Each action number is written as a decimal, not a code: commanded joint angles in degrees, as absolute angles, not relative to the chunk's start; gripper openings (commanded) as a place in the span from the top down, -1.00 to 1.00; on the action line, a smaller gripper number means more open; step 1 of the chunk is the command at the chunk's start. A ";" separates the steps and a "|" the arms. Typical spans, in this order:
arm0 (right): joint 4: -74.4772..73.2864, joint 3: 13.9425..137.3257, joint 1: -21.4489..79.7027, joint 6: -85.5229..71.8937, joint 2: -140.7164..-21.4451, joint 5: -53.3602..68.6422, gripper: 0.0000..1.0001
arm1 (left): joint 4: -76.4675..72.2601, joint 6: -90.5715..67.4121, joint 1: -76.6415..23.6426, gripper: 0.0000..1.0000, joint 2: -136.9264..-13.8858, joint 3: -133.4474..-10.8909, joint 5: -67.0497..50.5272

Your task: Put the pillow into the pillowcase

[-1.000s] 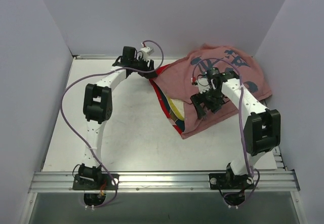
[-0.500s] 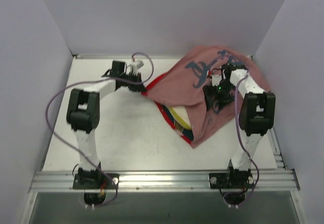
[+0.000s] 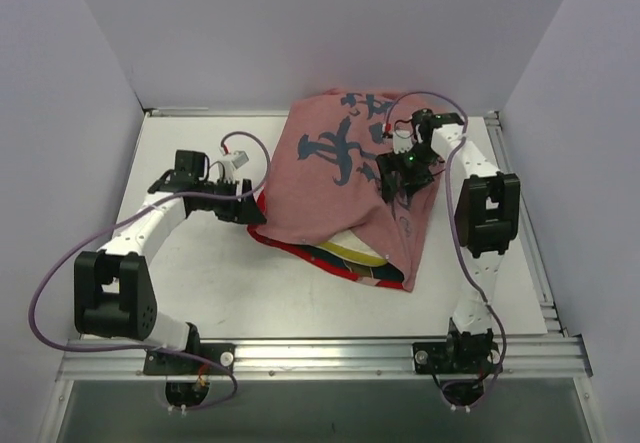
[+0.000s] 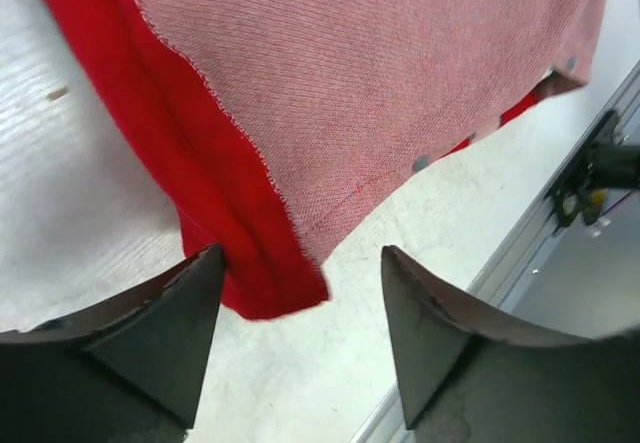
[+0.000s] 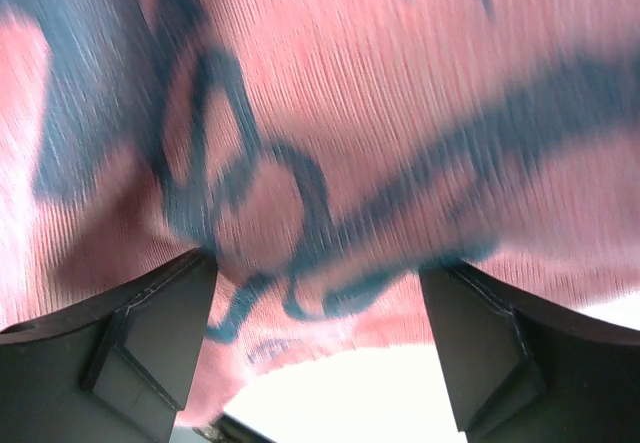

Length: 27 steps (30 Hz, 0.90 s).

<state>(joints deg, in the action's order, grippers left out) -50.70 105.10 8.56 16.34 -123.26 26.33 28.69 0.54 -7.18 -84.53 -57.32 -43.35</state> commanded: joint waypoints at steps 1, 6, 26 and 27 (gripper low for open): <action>-53.34 99.87 2.83 20.46 -111.58 27.60 -0.70 | 36.98 2.71 -4.92 -0.46 -81.91 -63.44 -43.51; -61.69 81.67 0.18 25.31 -98.54 26.81 -0.75 | 46.03 9.13 -8.08 -0.90 -85.86 -70.92 -37.98; -51.68 66.09 7.73 9.14 -109.68 32.34 -0.57 | 44.74 14.15 -9.32 -0.91 -89.48 -68.56 -26.01; -51.51 65.92 8.95 8.88 -110.21 32.00 -0.55 | 44.04 14.15 -9.23 -0.91 -89.12 -68.21 -26.45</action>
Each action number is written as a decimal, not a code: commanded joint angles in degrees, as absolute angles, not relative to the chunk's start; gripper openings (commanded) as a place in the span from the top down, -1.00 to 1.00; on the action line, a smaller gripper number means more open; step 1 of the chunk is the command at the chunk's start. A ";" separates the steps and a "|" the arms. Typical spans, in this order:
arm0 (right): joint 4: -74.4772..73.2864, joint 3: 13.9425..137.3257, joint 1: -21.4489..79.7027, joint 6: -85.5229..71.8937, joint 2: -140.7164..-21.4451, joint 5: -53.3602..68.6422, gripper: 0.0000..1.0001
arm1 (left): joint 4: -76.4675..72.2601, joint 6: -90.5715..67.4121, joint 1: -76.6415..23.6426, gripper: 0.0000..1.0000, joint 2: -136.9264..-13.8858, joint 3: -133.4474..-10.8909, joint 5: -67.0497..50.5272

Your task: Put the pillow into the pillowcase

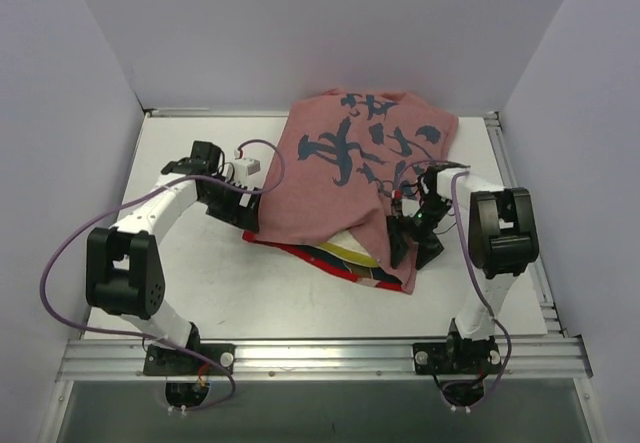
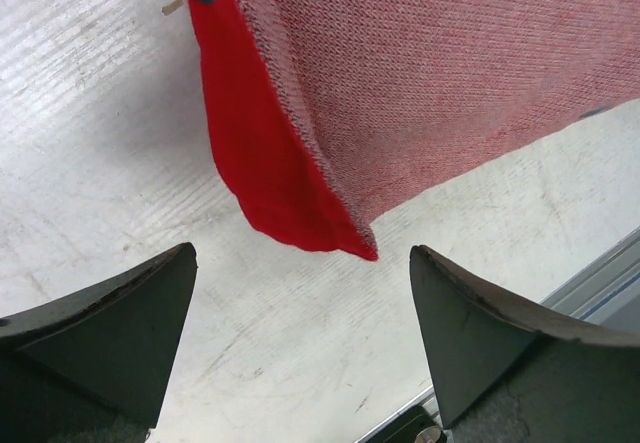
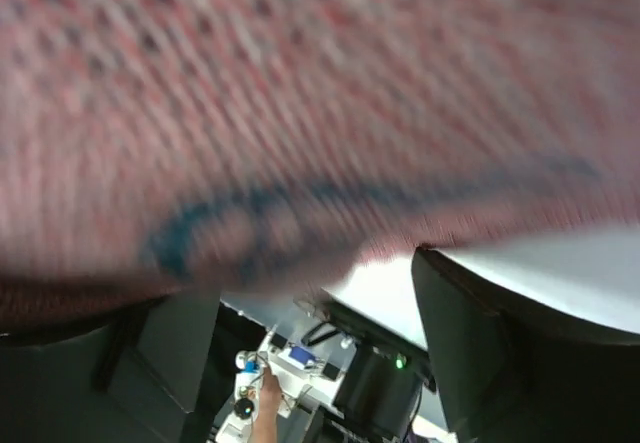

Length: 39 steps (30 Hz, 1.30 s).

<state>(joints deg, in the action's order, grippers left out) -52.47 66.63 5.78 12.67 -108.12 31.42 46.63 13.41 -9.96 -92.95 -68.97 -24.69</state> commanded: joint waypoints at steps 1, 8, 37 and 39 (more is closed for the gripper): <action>-50.72 65.48 10.62 7.92 -110.82 31.30 -0.51 | 43.60 14.15 -9.14 -0.92 -88.69 -67.68 -27.50; -53.17 67.85 6.52 9.84 -114.61 25.06 0.95 | 39.64 14.59 -10.28 -0.82 -90.43 -66.88 -32.24; -55.38 63.89 1.67 12.05 -113.72 25.49 -0.27 | 46.41 18.37 -16.17 -0.43 -96.33 -65.30 -29.62; -55.37 64.51 1.32 11.17 -114.52 26.19 -0.07 | 45.79 18.28 -15.21 -0.31 -96.24 -64.95 -30.14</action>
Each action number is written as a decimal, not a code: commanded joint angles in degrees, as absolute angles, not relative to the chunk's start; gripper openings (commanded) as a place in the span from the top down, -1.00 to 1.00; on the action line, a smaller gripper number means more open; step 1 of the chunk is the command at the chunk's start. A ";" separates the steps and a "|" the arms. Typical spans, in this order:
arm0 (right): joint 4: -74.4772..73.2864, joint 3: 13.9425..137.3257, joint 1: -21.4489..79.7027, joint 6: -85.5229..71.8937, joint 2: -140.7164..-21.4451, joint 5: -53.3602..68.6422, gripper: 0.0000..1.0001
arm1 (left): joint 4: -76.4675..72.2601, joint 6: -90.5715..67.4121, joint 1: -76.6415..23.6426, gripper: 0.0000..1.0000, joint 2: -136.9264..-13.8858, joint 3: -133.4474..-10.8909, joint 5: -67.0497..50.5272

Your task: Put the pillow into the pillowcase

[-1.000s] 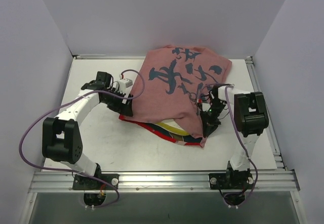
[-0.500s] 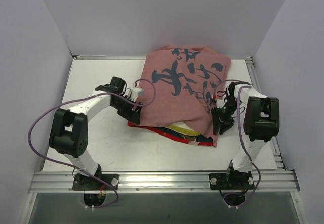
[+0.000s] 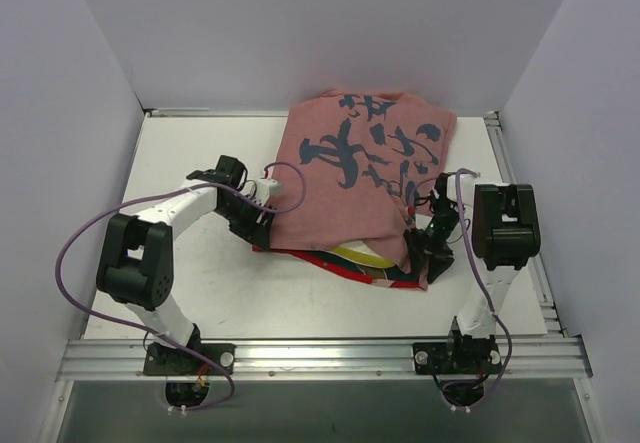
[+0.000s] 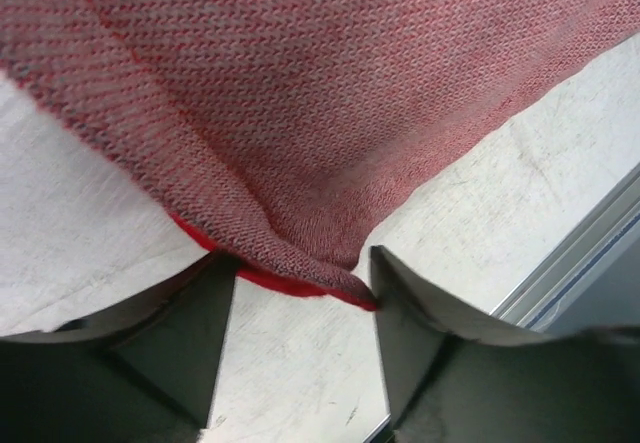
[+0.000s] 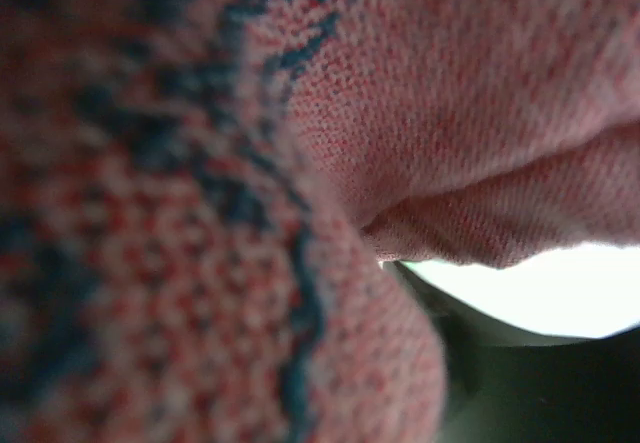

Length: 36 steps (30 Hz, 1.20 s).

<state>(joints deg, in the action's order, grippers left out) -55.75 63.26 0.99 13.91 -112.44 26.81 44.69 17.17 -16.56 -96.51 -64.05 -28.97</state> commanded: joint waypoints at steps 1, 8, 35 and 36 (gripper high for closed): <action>-55.11 64.86 1.41 11.25 -114.26 26.02 0.26 | 45.62 18.19 -14.77 -0.21 -96.15 -64.60 -30.58; -53.35 65.12 -2.89 13.27 -100.41 31.96 1.00 | 45.26 18.46 -10.55 1.00 -93.26 -65.38 -41.64; -2.37 122.83 -31.40 -48.01 -82.31 64.86 1.00 | -10.72 -35.16 -4.73 1.00 -91.95 -121.54 -37.52; -4.90 114.17 -29.20 -43.55 -80.44 64.17 1.00 | -10.98 -34.46 -6.23 1.00 -89.32 -116.94 -38.05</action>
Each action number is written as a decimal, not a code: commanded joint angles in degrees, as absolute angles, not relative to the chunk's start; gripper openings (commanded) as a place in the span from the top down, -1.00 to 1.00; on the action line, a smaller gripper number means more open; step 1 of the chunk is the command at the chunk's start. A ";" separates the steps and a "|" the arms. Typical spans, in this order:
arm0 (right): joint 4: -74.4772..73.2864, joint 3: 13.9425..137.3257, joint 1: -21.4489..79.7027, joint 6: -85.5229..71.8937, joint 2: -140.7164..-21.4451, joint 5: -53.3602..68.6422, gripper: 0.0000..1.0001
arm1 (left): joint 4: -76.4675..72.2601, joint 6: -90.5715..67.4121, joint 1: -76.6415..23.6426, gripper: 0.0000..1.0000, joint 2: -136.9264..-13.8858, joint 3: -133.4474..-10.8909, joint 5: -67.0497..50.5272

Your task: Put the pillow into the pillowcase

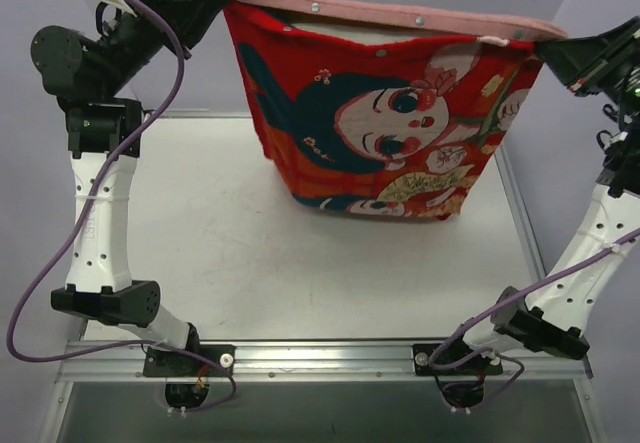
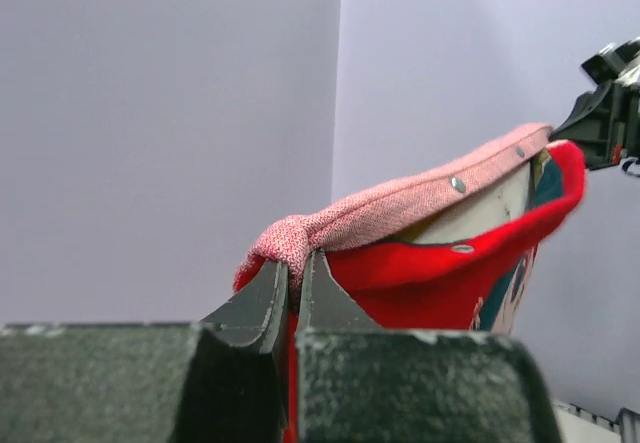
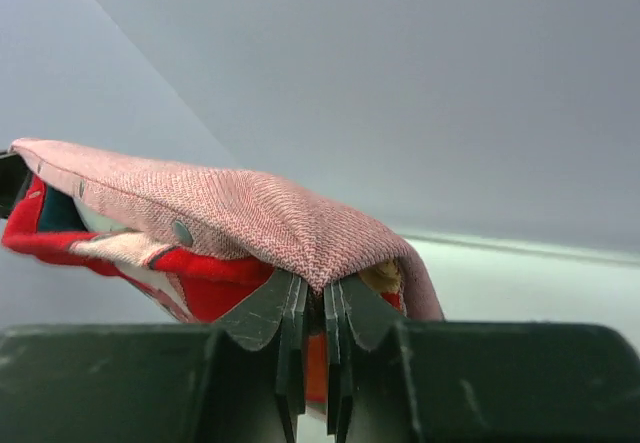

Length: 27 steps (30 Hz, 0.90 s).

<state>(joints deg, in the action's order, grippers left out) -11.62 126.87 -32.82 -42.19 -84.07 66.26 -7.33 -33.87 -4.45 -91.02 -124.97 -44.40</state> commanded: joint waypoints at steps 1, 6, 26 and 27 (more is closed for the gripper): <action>-7.53 112.43 -25.00 -38.98 -79.03 63.38 1.00 | -12.99 -33.15 -8.76 1.00 -88.43 -114.11 -38.84; -10.31 139.07 -33.98 -31.98 -87.08 56.53 1.00 | -14.15 -29.94 -2.31 1.00 -96.28 -142.25 -24.90; -0.45 133.43 -30.06 -22.24 -80.53 39.11 1.00 | -13.36 -12.13 -1.93 1.00 -92.03 -137.91 -11.25; 1.21 130.37 -30.06 -21.63 -79.38 39.20 1.00 | -14.06 -10.91 -1.93 1.00 -89.32 -134.51 -11.60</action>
<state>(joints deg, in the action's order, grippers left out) -6.98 132.81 -27.64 -26.30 -83.18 52.38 -7.70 -15.77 -6.61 -94.70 -135.04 -25.52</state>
